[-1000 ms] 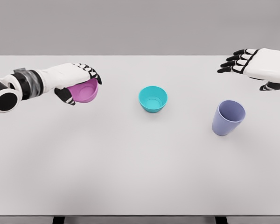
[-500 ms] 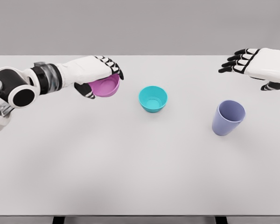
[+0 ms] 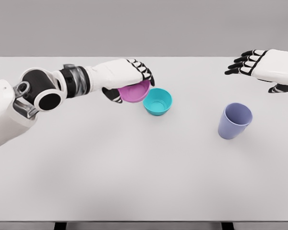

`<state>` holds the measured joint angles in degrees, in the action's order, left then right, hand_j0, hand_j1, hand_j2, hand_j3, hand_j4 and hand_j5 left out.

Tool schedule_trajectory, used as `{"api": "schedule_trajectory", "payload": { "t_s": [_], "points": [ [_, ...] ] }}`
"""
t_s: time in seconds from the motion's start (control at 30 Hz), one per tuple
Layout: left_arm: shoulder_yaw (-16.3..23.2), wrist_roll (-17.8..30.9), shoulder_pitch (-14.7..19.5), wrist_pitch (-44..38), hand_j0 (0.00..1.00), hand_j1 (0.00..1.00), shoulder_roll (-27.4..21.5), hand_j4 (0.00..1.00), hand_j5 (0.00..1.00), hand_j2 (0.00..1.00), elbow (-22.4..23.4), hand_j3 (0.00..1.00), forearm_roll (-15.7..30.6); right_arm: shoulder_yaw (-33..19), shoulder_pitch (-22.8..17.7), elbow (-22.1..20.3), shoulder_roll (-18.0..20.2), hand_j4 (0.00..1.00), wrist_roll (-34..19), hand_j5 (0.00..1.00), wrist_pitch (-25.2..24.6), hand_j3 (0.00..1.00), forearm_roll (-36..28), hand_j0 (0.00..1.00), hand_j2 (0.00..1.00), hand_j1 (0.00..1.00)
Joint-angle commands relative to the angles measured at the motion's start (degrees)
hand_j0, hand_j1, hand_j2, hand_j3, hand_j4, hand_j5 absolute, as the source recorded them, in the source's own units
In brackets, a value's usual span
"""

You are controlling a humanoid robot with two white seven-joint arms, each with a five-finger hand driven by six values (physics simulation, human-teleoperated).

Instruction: Stacking bowl and cup with both arms

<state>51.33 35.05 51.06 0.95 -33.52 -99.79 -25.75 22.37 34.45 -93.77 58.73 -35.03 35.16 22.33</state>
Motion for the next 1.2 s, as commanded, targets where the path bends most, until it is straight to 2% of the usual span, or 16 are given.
{"api": "schedule_trajectory", "payload": {
  "t_s": [0.0,0.4,1.17],
  "points": [
    [0.5,-0.1,0.0,0.0,0.62,0.62,1.3,0.62,0.62,0.62,0.0,0.62,-0.6,0.0,0.0,0.0,0.1,1.00,0.0,1.00,-0.2,1.00,-0.2,1.00,1.00,1.00],
    [3.3,-0.1,1.2,-0.2,0.62,0.62,6.3,0.62,0.62,0.62,1.1,0.62,-4.6,0.0,0.0,0.0,0.2,1.00,0.0,1.00,-0.2,1.00,-0.2,1.00,1.00,1.00],
    [6.6,-0.1,3.3,2.0,0.62,0.62,13.5,0.62,0.62,0.62,14.4,0.62,-5.4,0.0,0.0,0.1,0.2,1.00,0.0,1.00,-0.2,1.00,-0.3,1.00,1.00,1.00]
  ]
}}
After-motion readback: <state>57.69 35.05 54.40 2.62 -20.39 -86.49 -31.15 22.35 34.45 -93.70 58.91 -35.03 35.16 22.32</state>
